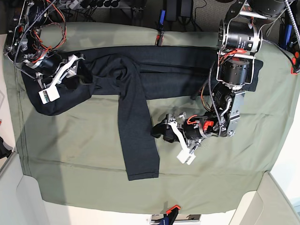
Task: Fold the T-shirt properly
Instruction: 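Grasp the sleeve with the left gripper and fold it onto the strip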
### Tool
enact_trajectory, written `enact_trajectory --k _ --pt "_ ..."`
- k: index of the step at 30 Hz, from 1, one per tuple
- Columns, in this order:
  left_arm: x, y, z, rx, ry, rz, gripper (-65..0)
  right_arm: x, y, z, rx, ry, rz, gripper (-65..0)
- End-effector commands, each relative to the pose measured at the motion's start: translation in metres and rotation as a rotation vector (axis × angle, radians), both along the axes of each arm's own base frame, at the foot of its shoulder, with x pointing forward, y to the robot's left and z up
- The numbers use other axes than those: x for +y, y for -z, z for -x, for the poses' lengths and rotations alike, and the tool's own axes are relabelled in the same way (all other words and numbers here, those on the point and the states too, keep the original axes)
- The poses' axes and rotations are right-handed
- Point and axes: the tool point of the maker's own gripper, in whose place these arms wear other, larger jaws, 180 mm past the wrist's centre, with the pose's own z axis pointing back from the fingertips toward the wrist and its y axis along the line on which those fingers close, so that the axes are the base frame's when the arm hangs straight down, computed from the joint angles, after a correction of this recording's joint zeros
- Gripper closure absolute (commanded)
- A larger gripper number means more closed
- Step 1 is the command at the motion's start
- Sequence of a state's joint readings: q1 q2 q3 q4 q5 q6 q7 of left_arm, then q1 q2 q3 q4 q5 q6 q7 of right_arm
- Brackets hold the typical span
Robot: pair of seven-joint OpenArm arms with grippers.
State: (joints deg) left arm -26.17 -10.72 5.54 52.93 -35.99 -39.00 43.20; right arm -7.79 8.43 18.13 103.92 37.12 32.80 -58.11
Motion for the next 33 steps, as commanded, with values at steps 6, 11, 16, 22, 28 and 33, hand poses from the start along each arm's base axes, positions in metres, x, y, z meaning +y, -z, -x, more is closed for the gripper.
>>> enact_trajectory --k 6,11,16,22,28,33 --pt "-0.025 -0.004 -0.019 -0.025 -0.017 -0.039 -42.3 -0.019 -0.017 -0.008 -0.056 0.021 -0.001 -35.1" --pt "-0.050 0.002 -0.014 -0.016 0.012 -0.053 -42.3 -0.021 -0.018 -0.008 -0.058 0.018 0.003 -35.1" --pt "-0.043 0.012 -0.020 -0.023 -0.036 -0.153 -38.9 -0.021 -0.018 -0.008 -0.057 0.017 0.004 -35.1" --pt "-0.021 0.018 -0.021 -0.007 -0.040 -0.238 0.0 -0.021 -0.018 -0.008 -0.058 0.017 0.004 -35.1" --pt "0.010 -0.039 -0.018 -0.077 0.014 -0.179 0.0 -0.021 -0.017 -0.007 -0.054 0.018 0.005 -35.1" --pt "0.050 -0.050 0.017 -0.103 0.077 -0.242 0.0 -0.023 -0.016 -0.005 -0.050 0.018 0.010 -35.1"
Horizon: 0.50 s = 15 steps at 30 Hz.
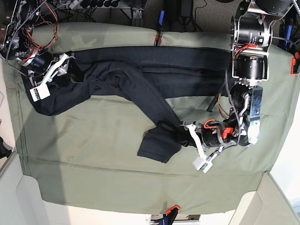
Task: Fold the T-shirt properly
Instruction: 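Grasp the sleeve with the left gripper and fold it onto the strip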
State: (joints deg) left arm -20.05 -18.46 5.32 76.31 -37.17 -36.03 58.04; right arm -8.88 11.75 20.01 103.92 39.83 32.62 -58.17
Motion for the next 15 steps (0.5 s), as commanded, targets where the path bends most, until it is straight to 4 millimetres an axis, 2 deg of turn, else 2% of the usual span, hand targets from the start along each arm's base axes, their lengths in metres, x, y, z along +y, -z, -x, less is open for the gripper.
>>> enact_trajectory --k 1,9,12,15 --pt "0.005 -0.011 0.002 -0.034 0.019 -0.007 0.0 -0.003 -0.014 -0.009 -0.056 0.000 -0.002 -35.1" --pt "0.051 -0.012 0.088 -0.064 0.080 -0.191 0.0 -0.012 -0.013 -0.009 -0.054 -0.004 0.032 -35.1" --pt "0.063 -0.015 0.120 -0.064 0.081 -0.229 0.0 -0.014 -0.012 -0.009 -0.051 -0.002 0.047 -35.1" --pt "0.066 -0.017 0.145 -0.058 0.082 -0.244 0.0 -0.014 -0.013 -0.010 -0.057 0.001 0.044 -35.1"
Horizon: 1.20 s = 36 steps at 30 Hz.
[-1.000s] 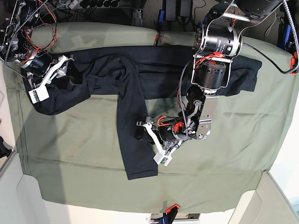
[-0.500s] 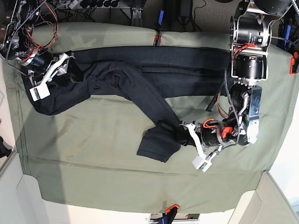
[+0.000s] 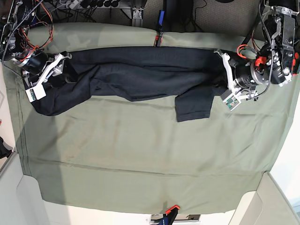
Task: Fold the T-shirt properly
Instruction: 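Grasp the sleeve with the left gripper and fold it onto the strip, then grasp the strip's end with the left gripper, right gripper holding the other end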
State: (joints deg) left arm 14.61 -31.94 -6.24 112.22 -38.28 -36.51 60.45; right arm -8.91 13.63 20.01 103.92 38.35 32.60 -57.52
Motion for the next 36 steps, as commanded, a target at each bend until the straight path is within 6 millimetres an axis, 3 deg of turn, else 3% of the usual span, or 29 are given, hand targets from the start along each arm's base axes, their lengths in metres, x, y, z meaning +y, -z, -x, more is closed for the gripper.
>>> enact_trajectory --k 1,6,12,16,18,19,27,33,36 --pt "0.000 -0.009 0.002 -0.028 0.010 0.004 0.0 -0.001 -0.013 -0.009 -0.054 -0.001 -0.008 -35.1" --pt "0.006 -0.001 0.030 0.022 -0.007 -0.007 0.0 -0.001 -0.013 -0.009 -0.056 0.000 -0.010 -35.1" --pt "0.003 0.006 0.044 0.054 0.022 0.001 -0.1 -0.001 -0.014 -0.010 -0.062 0.001 -0.012 -35.1" --pt "0.001 0.004 0.041 0.039 0.016 0.019 -20.8 -0.001 -0.014 -0.010 -0.062 0.002 -0.013 -35.1" --pt "0.000 0.000 0.036 0.018 -0.005 0.035 -30.9 -0.001 -0.015 -0.010 -0.065 0.002 -0.014 -35.1" --pt "-0.001 -0.002 0.032 0.001 -0.011 0.046 -32.8 -0.001 -0.015 -0.010 -0.064 0.003 -0.014 -35.1" --pt "0.001 -0.030 -0.018 -0.156 -0.036 0.106 -33.0 0.000 -0.015 -0.010 -0.064 0.003 -0.014 -35.1" --pt "0.025 -0.011 -0.071 -0.155 -0.197 0.209 -33.0 -0.001 -0.015 -0.010 -0.063 0.003 -0.014 -35.1" --pt "0.031 0.003 -0.082 -0.119 -0.252 0.243 -33.0 -0.001 -0.015 -0.010 -0.064 0.003 -0.014 -35.1"
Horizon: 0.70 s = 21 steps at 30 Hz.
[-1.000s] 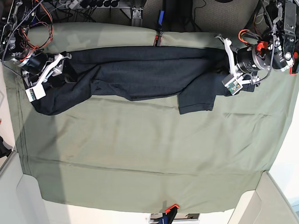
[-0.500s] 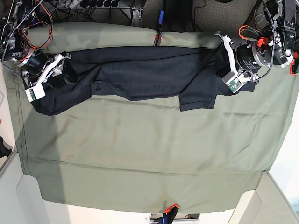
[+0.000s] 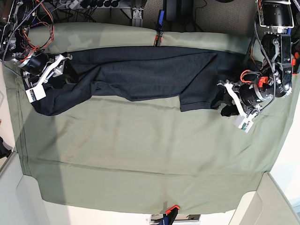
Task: Fold the T-shirt properly
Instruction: 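Grasp the strip's end with the left gripper, right gripper holding the other end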
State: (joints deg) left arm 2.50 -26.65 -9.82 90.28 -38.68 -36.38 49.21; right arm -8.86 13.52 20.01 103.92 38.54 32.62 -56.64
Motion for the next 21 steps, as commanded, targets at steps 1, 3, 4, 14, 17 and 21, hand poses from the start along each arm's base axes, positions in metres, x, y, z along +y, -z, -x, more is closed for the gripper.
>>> enact_trajectory --k 1,3,4,14,17,21 --pt "0.004 -0.008 -0.008 -0.030 -0.008 0.015 -33.0 -0.002 -0.012 -0.008 -0.048 -0.001 -0.004 -35.1" --pt "0.009 0.004 -0.005 0.008 -0.027 0.024 -33.0 -0.002 -0.011 -0.007 -0.045 -0.001 -0.004 -35.1" --pt "0.011 0.009 -0.003 0.028 -0.034 0.025 -33.0 -0.002 -0.011 -0.007 -0.046 -0.001 -0.003 -35.1" --pt "-0.009 0.024 0.001 0.062 -0.044 0.090 -32.9 -0.002 -0.012 -0.007 -0.047 -0.001 -0.004 -35.1" --pt "-0.017 0.024 0.000 0.059 -0.042 0.112 -32.0 -0.002 -0.012 -0.007 -0.046 -0.001 -0.004 -35.1" --pt "-0.017 0.024 -0.001 0.057 -0.040 0.110 -8.4 -0.002 -0.012 -0.007 -0.046 -0.001 -0.003 -35.1"
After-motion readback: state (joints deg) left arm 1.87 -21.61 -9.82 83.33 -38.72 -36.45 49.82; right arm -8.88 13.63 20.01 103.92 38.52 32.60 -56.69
